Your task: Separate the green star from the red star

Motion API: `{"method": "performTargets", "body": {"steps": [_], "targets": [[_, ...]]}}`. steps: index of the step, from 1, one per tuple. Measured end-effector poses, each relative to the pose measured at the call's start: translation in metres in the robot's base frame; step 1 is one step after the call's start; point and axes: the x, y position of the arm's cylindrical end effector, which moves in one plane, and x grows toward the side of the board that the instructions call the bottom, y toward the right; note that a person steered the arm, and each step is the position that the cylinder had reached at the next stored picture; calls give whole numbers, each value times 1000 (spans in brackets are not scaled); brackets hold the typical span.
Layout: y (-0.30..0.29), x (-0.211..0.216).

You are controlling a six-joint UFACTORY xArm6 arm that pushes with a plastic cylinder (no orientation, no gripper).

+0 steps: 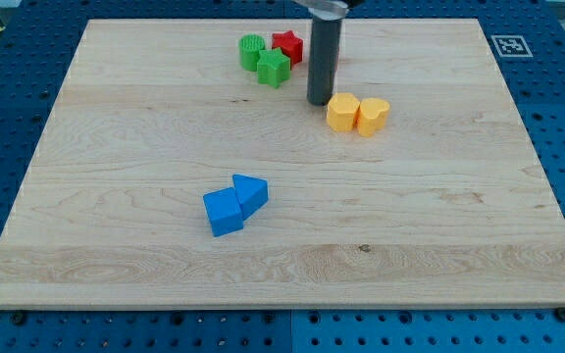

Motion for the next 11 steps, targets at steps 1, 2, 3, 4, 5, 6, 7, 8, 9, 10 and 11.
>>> {"method": "performTargets", "body": {"steps": [1, 2, 3, 4, 5, 6, 7, 8, 9, 10, 11], "targets": [[13, 18], [50, 19], [83, 25], [99, 28], [81, 17], [59, -9], [44, -29], [17, -36], [-11, -45], [-37, -49], [-63, -49]]}}
